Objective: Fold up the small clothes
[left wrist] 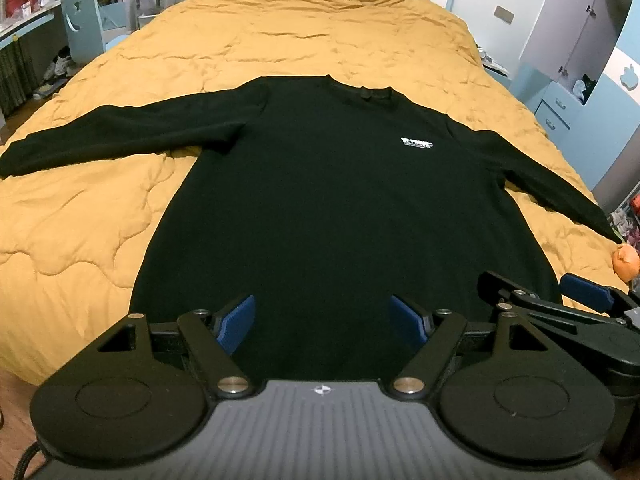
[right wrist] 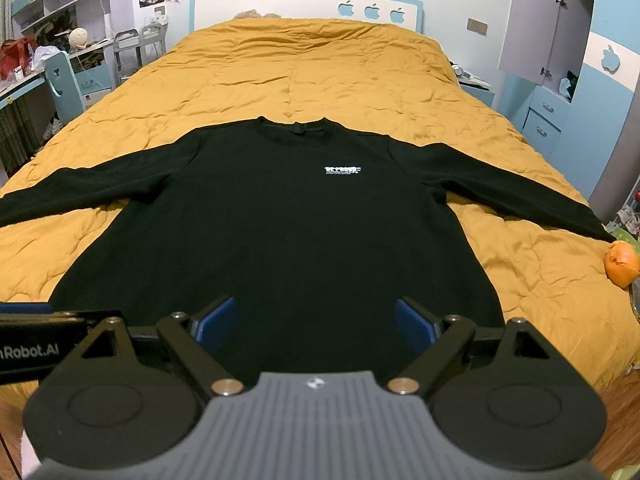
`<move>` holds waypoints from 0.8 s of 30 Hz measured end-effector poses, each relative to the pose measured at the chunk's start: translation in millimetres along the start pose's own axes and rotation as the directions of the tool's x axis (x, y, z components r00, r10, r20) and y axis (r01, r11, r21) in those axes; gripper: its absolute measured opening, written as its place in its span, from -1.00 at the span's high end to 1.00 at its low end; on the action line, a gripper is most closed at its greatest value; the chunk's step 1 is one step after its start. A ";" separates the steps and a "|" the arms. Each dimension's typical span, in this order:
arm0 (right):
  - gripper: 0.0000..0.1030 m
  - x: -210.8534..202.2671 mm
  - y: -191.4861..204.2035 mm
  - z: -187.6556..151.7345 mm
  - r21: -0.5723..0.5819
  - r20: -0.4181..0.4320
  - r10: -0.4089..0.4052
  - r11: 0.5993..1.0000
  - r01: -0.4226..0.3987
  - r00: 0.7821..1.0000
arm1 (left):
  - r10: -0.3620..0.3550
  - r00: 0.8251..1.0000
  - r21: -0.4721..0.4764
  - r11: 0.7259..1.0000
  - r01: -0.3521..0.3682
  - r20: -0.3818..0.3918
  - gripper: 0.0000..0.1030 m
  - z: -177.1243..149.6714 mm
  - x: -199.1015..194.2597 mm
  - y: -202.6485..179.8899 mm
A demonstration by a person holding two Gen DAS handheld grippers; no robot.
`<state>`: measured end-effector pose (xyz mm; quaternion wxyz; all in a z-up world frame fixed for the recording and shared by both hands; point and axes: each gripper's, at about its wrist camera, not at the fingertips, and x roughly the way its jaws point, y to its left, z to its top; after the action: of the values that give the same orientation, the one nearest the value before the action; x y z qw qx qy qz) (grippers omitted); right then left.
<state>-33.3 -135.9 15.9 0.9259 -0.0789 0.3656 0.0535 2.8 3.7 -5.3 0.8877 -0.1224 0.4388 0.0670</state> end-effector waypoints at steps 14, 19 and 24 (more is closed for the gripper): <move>-0.61 2.1 -1.7 2.5 -0.001 -0.005 0.002 1.000 -0.002 1.000 | -0.005 1.000 -0.008 1.000 0.005 -0.015 -0.74 1.5 2.7 0.5; -0.61 2.3 -1.7 2.5 -0.002 -0.006 0.002 1.000 -0.002 1.000 | -0.007 1.000 -0.007 1.000 0.007 -0.018 -0.74 1.6 3.5 0.4; -0.61 2.2 -2.1 2.3 -0.001 -0.007 0.002 1.000 -0.002 1.000 | -0.011 1.000 -0.004 1.000 0.011 -0.020 -0.74 1.5 4.7 0.0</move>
<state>-29.9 -137.4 16.2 0.9246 -0.0789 0.3687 0.0544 6.8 4.1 -8.2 0.8834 -0.1271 0.4467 0.0619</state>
